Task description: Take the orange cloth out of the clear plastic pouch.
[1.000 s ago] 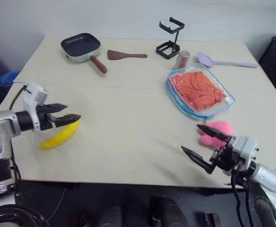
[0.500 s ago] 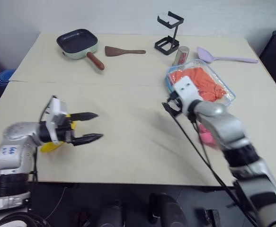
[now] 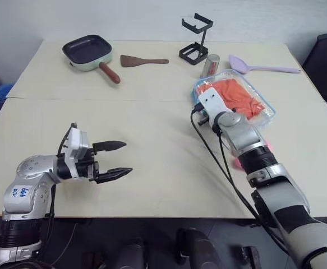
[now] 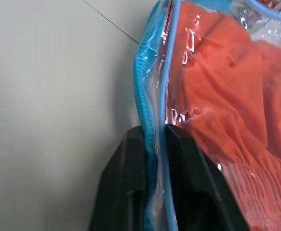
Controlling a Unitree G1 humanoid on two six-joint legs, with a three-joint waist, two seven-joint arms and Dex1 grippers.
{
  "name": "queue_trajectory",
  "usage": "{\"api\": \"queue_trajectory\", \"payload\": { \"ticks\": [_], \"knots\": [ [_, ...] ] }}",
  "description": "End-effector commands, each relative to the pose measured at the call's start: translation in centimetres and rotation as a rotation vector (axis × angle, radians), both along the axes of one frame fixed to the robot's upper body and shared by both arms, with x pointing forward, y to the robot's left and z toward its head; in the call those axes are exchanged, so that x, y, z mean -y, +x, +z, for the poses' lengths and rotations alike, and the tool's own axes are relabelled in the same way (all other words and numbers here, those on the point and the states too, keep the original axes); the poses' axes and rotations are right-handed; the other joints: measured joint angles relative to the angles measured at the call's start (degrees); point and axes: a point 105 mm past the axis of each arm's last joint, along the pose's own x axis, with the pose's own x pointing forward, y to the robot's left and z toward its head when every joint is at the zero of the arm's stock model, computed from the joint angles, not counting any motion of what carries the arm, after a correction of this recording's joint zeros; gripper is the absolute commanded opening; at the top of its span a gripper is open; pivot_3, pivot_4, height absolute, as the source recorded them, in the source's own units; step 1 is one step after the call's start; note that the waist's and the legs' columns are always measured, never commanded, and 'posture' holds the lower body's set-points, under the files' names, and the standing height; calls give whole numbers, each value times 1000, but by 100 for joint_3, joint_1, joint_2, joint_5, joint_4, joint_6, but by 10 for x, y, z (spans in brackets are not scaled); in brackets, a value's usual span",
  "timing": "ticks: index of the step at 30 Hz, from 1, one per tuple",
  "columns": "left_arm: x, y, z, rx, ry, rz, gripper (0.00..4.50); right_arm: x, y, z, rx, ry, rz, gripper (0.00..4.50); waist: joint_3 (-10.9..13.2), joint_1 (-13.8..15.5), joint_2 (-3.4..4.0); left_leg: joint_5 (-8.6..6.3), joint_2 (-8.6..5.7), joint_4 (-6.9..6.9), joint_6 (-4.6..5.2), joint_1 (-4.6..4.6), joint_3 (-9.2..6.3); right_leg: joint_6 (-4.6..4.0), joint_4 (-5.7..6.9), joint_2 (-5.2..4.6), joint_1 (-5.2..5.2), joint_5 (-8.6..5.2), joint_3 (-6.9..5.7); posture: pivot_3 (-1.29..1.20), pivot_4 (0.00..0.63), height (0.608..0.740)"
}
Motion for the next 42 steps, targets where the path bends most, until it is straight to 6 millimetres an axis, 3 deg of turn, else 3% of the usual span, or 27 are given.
{"api": "queue_trajectory", "payload": {
  "ticks": [1,3,5,6,11,16,23,29,33,35,39,42],
  "knots": [
    [0,-3,9,47,-20,8,4500,-2,1,14,59,70,80,63,0,0,0,0,0,0,0,0,0,0,0,0,0,0,0,0,150,740],
    [-2,-4,10,57,-22,17,4500,-26,-11,24,97,106,332,63,0,0,0,0,0,0,0,0,1,0,-1,1,0,0,1,0,150,740],
    [-9,-7,11,68,-19,27,4500,-56,-53,30,139,30,747,63,0,7,0,0,0,-3,0,0,0,0,-5,3,0,0,0,0,150,740],
    [-13,-9,11,74,-15,37,4500,-64,-76,24,114,-32,918,63,1,12,1,0,1,-6,0,0,0,1,-9,4,0,0,1,0,150,740],
    [-32,-18,7,34,20,87,4500,-68,-142,-3,-25,-152,1250,63,1,9,1,-4,8,-9,-2,4,3,2,-16,10,2,1,0,0,150,740],
    [-42,-25,1,1,42,124,4500,-81,-154,-19,-91,-135,1204,63,1,38,1,-4,11,3,-3,20,0,1,-18,4,18,1,2,0,150,740],
    [-40,-25,1,-2,41,134,4500,-94,-143,-26,-121,-95,1005,63,1,43,1,-4,7,4,-5,21,-2,1,-16,1,18,1,3,0,150,740],
    [-39,-23,1,-2,45,129,4500,-91,-131,-20,-96,-78,902,63,1,39,1,-4,6,4,-5,21,-2,1,-16,1,18,1,3,0,150,740],
    [-38,-21,2,-1,48,121,4500,-101,-142,-8,-55,-3,978,1292,1,38,1,-4,5,4,-4,21,-2,1,-16,1,18,1,2,0,150,740],
    [-38,-21,2,-37,50,114,4500,-95,-159,2,-28,42,1078,1962,1,40,1,-4,5,3,-5,21,-2,1,-15,2,18,1,2,0,150,740],
    [-41,-21,5,-55,72,110,4500,-64,-166,19,116,49,1082,3330,1,57,1,-8,2,-3,3,20,-5,3,-18,2,23,2,1,0,150,740],
    [-48,-25,6,-59,111,104,4500,-21,-180,41,243,178,1103,4350,2,61,0,-10,-3,-1,7,21,-5,8,-23,-1,28,4,2,0,150,740]
  ]
}}
